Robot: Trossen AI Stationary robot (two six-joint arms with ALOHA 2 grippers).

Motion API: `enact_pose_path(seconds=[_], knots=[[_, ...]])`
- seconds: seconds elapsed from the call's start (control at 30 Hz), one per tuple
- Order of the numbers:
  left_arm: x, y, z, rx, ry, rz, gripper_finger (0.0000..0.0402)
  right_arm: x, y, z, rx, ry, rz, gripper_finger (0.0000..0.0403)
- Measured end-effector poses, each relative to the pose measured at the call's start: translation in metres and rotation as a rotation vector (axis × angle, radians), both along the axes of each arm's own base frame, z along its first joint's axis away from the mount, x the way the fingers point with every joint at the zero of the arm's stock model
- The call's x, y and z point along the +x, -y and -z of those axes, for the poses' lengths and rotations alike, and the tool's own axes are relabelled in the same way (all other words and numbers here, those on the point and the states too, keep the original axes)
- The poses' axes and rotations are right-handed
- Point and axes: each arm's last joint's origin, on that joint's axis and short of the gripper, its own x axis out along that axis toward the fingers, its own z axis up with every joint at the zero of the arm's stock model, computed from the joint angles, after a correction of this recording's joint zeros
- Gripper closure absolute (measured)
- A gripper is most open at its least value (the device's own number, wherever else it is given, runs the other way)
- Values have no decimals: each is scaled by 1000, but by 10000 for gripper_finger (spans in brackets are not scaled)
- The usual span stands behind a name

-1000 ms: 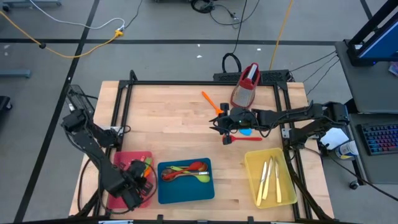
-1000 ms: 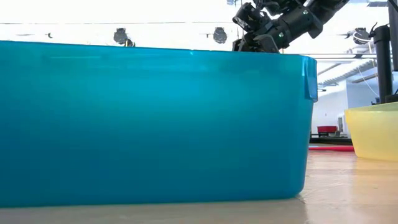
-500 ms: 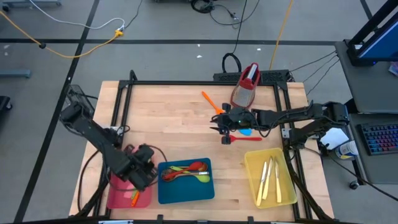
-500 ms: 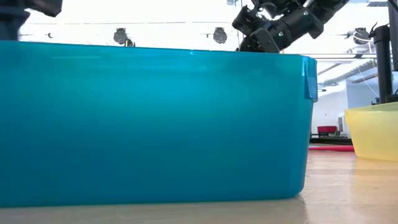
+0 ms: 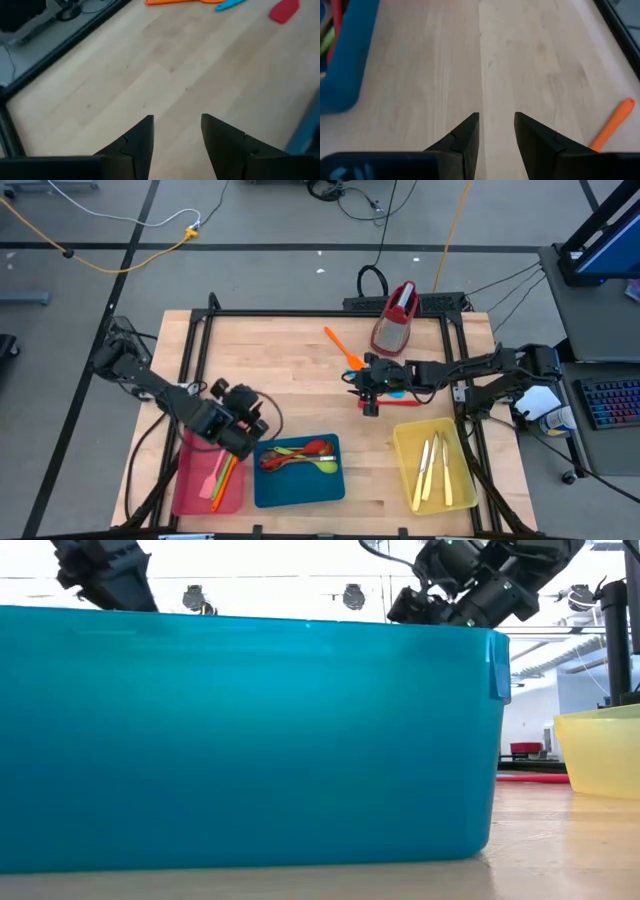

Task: Pick & Place Kitchen Items
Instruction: Put the blue spatula into the pink bin

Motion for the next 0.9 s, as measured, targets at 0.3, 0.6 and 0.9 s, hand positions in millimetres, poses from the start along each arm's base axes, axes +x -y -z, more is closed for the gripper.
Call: enact_pose_path(seconds=[0.3,0.6,0.9], knots=[[47,-34,-5,-72,35,167,231,-17,6,9,-95,-163,203,287],[86,-88,-19,-83,141,451,231,-28,5,16,-34,-277,273,281],[119,-139,-7,-89,259,604,231,-37,5,28,-19,-313,291,220]])
